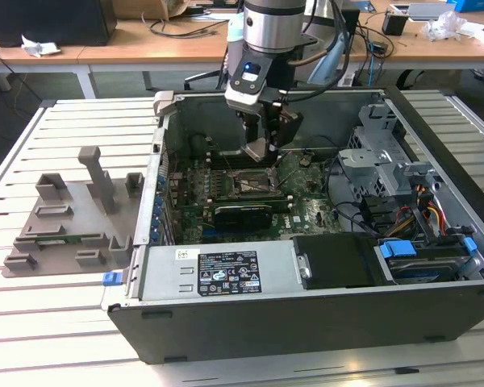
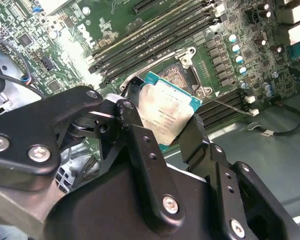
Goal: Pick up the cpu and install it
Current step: 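Place the cpu into insertion slot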
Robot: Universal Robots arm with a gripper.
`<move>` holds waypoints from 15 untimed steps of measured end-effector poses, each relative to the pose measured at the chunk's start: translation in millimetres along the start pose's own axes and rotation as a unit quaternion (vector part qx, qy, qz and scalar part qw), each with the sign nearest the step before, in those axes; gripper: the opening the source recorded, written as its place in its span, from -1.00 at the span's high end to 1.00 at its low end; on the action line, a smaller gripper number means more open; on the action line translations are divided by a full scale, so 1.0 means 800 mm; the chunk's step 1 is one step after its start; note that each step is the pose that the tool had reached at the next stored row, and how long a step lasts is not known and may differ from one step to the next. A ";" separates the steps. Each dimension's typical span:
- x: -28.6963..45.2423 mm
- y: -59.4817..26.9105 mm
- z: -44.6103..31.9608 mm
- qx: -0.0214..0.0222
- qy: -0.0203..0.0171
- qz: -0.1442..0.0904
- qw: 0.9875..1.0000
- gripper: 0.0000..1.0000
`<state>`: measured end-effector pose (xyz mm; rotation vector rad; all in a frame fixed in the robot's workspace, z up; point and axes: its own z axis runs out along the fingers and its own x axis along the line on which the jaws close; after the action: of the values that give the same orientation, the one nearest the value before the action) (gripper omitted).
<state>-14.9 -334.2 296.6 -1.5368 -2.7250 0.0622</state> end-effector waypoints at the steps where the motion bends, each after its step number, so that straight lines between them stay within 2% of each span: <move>1: 0.0000 0.000 0.0000 0.000 0.000 0.002 1.000 -0.09; 10: 0.0000 0.000 0.0000 0.000 0.001 0.027 1.000 -0.09; 15: 0.0000 0.000 0.0000 0.000 0.002 0.045 0.999 -0.09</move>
<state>-14.9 -334.2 296.6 -1.6557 -2.6524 0.0612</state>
